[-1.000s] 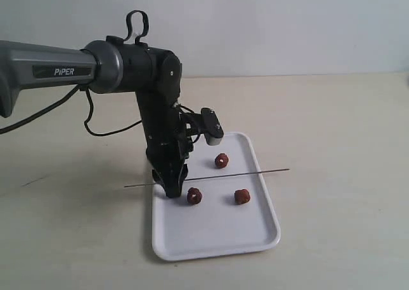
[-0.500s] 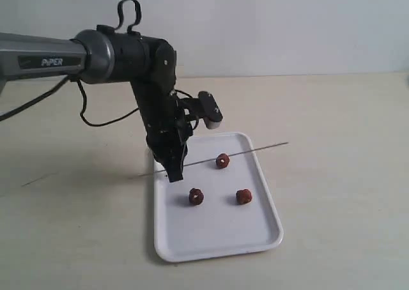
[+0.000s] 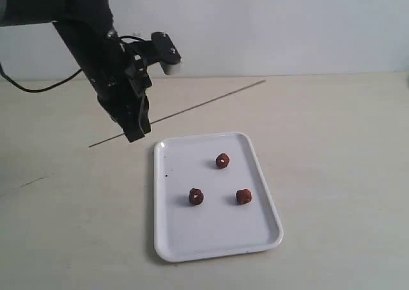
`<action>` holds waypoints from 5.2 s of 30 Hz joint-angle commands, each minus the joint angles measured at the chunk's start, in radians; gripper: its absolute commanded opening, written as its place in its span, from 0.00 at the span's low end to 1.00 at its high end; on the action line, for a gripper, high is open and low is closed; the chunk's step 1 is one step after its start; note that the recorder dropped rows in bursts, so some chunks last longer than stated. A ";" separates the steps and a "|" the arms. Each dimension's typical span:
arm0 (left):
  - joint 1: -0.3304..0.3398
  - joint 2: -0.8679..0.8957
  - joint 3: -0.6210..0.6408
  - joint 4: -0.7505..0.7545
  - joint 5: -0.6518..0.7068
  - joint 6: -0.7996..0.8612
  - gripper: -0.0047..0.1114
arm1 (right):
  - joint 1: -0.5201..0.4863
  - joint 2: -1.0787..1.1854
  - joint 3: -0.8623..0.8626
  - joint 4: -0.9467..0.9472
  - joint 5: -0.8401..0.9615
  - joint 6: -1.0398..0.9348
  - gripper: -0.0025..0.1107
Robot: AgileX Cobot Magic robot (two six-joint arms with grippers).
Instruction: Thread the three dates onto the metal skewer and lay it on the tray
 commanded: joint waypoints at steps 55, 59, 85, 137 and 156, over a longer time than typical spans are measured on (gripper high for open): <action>0.190 -0.263 0.208 -0.149 -0.078 0.076 0.04 | 0.093 1.512 -1.259 0.187 0.557 -0.432 0.02; 0.190 -0.263 0.208 -0.147 -0.089 0.076 0.04 | 0.209 1.643 -1.339 0.191 0.740 -0.364 0.02; 0.190 -0.263 0.208 -0.172 -0.089 0.076 0.04 | 0.554 1.998 -1.358 0.117 0.644 0.017 0.50; 0.190 -0.263 0.208 -0.181 -0.080 0.076 0.04 | 0.554 2.000 -1.185 0.149 0.389 0.087 0.45; 0.190 -0.263 0.208 -0.183 -0.079 0.076 0.04 | 0.554 2.057 -1.185 0.180 0.378 0.089 0.36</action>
